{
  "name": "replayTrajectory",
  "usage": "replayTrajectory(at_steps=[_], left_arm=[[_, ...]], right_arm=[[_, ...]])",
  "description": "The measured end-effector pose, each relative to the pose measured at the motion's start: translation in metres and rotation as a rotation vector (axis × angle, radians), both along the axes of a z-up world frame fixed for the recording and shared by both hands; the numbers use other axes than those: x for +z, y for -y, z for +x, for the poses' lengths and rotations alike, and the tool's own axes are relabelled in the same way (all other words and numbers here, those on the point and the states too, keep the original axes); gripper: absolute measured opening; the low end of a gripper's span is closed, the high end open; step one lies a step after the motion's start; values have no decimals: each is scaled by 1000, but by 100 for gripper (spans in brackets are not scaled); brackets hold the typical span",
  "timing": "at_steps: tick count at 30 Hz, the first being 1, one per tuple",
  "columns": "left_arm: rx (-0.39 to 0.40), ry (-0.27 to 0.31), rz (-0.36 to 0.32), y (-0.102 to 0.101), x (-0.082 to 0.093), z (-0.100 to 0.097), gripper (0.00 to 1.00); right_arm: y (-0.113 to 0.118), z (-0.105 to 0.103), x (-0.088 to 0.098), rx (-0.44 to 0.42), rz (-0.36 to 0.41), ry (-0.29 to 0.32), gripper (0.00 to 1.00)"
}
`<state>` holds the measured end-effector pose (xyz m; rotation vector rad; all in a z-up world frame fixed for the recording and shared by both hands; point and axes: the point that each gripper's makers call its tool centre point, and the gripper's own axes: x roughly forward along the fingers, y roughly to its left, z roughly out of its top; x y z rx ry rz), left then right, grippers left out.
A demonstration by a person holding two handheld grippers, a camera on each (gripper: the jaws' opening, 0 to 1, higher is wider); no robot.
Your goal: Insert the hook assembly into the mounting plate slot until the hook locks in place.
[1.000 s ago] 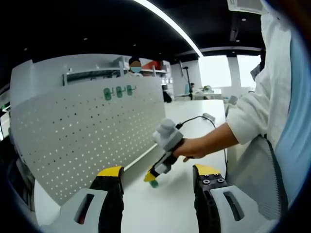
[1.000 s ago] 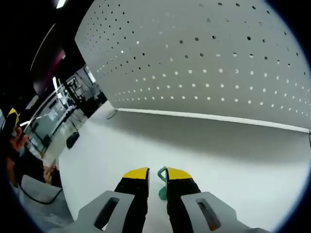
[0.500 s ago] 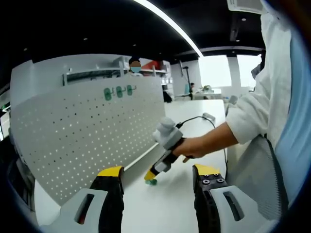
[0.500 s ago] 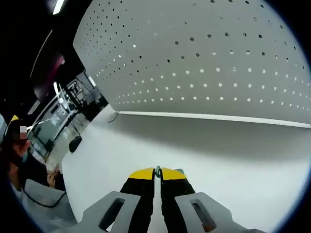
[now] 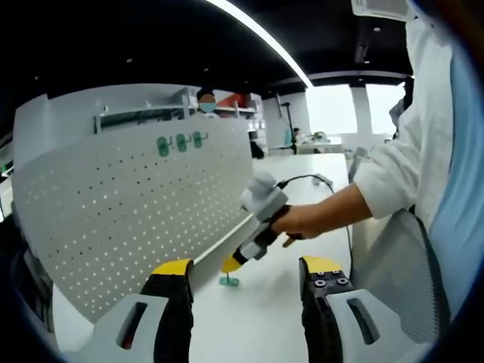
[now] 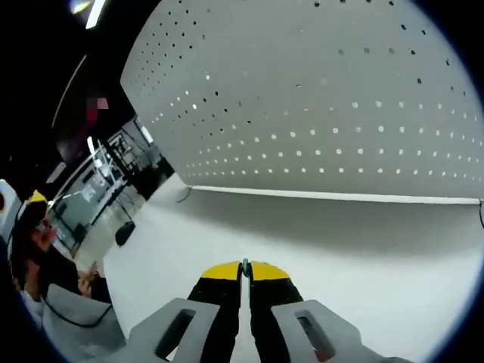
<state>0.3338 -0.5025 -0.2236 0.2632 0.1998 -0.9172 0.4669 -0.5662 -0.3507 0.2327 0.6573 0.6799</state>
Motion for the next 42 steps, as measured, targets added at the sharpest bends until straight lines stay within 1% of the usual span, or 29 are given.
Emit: replayTrajectory(at_steps=[1,6,7,9,10,13,14,15,16,19,21,26,30,34,38,42], left_arm=[[-1,0,0,0,0,0,57],[-6,6,8,4,0,2,57],[-9,9,9,5,1,1,57],[-10,14,14,7,1,1,56],[-10,15,17,7,1,1,56],[-10,19,18,7,2,2,56],[-9,21,16,8,3,2,56],[-10,23,17,8,3,2,56],[-11,25,15,10,5,2,55],[-12,30,14,13,8,2,54],[-8,33,8,14,12,4,52],[18,29,-15,12,23,11,47],[38,-7,-71,10,30,14,39],[39,-36,-144,11,37,14,32],[34,-64,-218,11,45,13,26],[40,-78,-241,8,46,14,21]], right_arm=[[-1,-2,6,4,8,8,1],[-4,-10,55,10,55,125,1],[-4,-11,58,9,56,135,1],[-4,-18,77,5,93,163,1],[-5,-22,90,7,120,190,1],[-6,-35,115,21,150,237,1],[-8,-39,128,31,166,267,1],[-9,-43,136,40,172,284,1],[-13,-49,148,55,187,306,1],[-19,-62,173,82,218,366,1],[-23,-72,186,100,234,388,1],[-32,-89,205,138,269,426,1],[-38,-99,213,162,292,445,1],[-42,-106,215,183,315,457,1],[-45,-110,214,189,321,453,1],[-47,-113,217,196,326,465,1]])
